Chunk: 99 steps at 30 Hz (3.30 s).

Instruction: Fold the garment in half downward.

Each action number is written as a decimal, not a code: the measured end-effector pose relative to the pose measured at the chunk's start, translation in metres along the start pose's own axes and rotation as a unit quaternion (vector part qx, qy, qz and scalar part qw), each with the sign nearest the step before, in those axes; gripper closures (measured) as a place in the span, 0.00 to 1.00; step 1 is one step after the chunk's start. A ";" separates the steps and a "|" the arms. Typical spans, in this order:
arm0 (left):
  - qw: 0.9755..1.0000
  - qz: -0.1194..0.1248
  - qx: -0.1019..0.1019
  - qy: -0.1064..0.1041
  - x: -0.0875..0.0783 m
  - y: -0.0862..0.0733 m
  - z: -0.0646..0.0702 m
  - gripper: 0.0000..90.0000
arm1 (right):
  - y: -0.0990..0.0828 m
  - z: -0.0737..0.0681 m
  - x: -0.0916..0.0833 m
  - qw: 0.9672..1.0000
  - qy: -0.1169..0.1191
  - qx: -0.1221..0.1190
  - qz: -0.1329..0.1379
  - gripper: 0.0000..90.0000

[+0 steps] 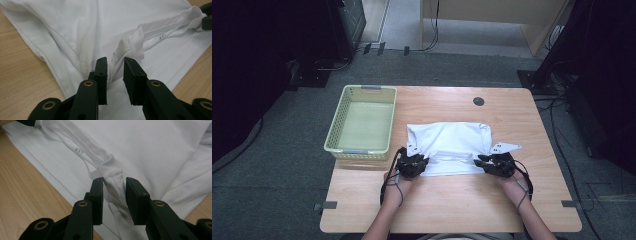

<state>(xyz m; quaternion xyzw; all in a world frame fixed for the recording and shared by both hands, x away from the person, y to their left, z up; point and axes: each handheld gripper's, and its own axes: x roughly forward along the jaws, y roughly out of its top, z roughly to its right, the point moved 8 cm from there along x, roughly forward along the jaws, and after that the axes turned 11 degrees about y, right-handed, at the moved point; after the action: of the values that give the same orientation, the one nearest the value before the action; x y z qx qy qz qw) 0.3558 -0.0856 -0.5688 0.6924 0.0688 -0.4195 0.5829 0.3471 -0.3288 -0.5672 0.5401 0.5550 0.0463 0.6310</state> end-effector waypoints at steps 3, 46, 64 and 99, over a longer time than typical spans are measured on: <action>1.000 0.002 -0.004 0.002 -0.003 -0.002 0.000 0.82 | -0.002 -0.003 -0.002 1.000 -0.001 -0.001 -0.002 0.75; 0.999 -0.006 -0.032 0.026 0.002 0.002 -0.017 0.33 | 0.004 0.003 -0.006 0.999 0.009 0.039 0.031 0.44; 0.999 -0.016 -0.042 0.028 0.002 0.006 -0.024 0.29 | 0.002 0.010 0.012 0.999 -0.009 0.037 0.019 0.27; 0.997 0.000 -0.028 0.067 0.023 0.025 -0.038 0.22 | -0.008 0.017 0.009 0.998 -0.025 0.050 0.027 0.23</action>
<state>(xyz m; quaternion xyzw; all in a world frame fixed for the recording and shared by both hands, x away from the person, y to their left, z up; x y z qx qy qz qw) 0.4044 -0.0701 -0.5664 0.7026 0.1193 -0.3700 0.5960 0.3592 -0.3368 -0.5819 0.5868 0.5258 0.0221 0.6154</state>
